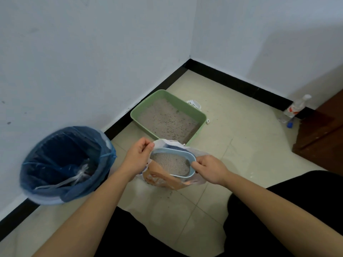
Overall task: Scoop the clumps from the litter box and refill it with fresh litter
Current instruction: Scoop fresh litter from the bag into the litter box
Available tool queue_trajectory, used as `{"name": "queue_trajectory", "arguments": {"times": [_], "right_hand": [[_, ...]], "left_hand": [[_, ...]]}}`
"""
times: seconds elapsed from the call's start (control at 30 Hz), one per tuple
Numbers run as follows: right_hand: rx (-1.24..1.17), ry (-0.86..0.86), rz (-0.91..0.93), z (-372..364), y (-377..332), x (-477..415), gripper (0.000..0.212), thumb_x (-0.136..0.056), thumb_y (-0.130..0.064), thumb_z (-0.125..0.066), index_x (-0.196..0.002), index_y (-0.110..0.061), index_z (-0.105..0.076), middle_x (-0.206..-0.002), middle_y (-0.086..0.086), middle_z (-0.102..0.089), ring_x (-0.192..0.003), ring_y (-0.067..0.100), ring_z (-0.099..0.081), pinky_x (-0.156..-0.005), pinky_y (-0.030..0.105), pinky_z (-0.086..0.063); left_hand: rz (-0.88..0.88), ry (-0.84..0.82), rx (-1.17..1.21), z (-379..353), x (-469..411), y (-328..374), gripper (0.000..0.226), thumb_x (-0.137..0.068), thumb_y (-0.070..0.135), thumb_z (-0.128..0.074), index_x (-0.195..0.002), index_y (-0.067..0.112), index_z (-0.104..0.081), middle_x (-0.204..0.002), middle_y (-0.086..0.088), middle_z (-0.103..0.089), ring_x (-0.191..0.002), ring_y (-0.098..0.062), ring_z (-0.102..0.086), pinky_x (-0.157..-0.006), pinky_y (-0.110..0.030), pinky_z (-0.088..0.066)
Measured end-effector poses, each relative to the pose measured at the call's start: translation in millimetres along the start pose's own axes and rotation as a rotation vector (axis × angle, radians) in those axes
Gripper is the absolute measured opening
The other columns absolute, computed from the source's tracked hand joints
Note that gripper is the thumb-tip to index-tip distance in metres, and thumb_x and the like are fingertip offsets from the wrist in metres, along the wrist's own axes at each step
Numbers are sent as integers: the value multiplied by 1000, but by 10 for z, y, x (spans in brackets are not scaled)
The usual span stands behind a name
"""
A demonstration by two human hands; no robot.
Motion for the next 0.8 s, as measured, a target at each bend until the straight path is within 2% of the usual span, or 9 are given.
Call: {"name": "queue_trajectory", "arguments": {"times": [0.13, 0.23, 0.4, 0.5, 0.57, 0.67, 0.8], "right_hand": [[-59, 15, -25, 75, 91, -2, 40, -91, -39, -46, -60, -14, -47, -57, -1, -54, -59, 16, -52, -58, 35, -43], [-85, 4, -30, 76, 90, 4, 39, -88, -40, -46, -60, -13, -49, -62, 4, -61, -58, 14, -51, -61, 36, -47], [-94, 22, -56, 180, 149, -39, 38, -88, -39, -45, -59, -16, -50, -58, 1, -57, -54, 13, -48, -56, 31, -40], [-68, 16, -36, 145, 37, -68, 41, -91, -40, -46, -63, -12, -58, -66, 6, -65, -57, 14, -52, -58, 34, -46], [-81, -5, -22, 59, -30, -66, 40, -91, -40, -46, -63, -14, -56, -68, 5, -65, -58, 14, -52, -60, 34, -47], [-143, 1, -43, 64, 54, -47, 40, -91, -34, -48, -56, -16, -48, -57, 0, -55, -53, 12, -45, -56, 31, -38], [-271, 24, -75, 213, 223, -7, 40, -89, -32, -49, -52, -18, -47, -50, -7, -49, -48, 9, -41, -54, 29, -34]], "left_hand": [[132, -16, 144, 5, -51, -91, 19, -101, 25, -51, -91, 11, -61, -75, -4, -58, -63, -16, -48, -59, -30, -40], [241, -79, 271, -125, -90, -111, 19, -101, 22, -50, -87, 13, -59, -70, -3, -53, -60, -14, -44, -57, -26, -38], [300, -43, 438, -117, -108, -100, 23, -102, 16, -47, -80, 13, -55, -56, 1, -48, -43, -6, -43, -47, -20, -37], [314, -94, 407, -179, -124, -118, 22, -102, 19, -48, -83, 13, -56, -61, -2, -47, -51, -10, -42, -50, -22, -37], [335, -122, 370, -189, -141, -163, 20, -101, 22, -49, -85, 13, -59, -66, -3, -47, -59, -13, -42, -53, -24, -36], [356, -110, 448, -156, -169, -194, 22, -101, 19, -48, -83, 12, -57, -65, -4, -47, -58, -14, -42, -53, -24, -36], [381, -48, 523, -120, -240, -200, 23, -102, 16, -44, -83, 12, -56, -59, -1, -44, -52, -13, -38, -50, -25, -34]]}}
Point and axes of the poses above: each hand's wrist, its own x-axis away from the middle knuckle, its own z-axis out of the back of the hand, y = z × x, the point moved 9 cm from there along -x, towards the middle knuckle
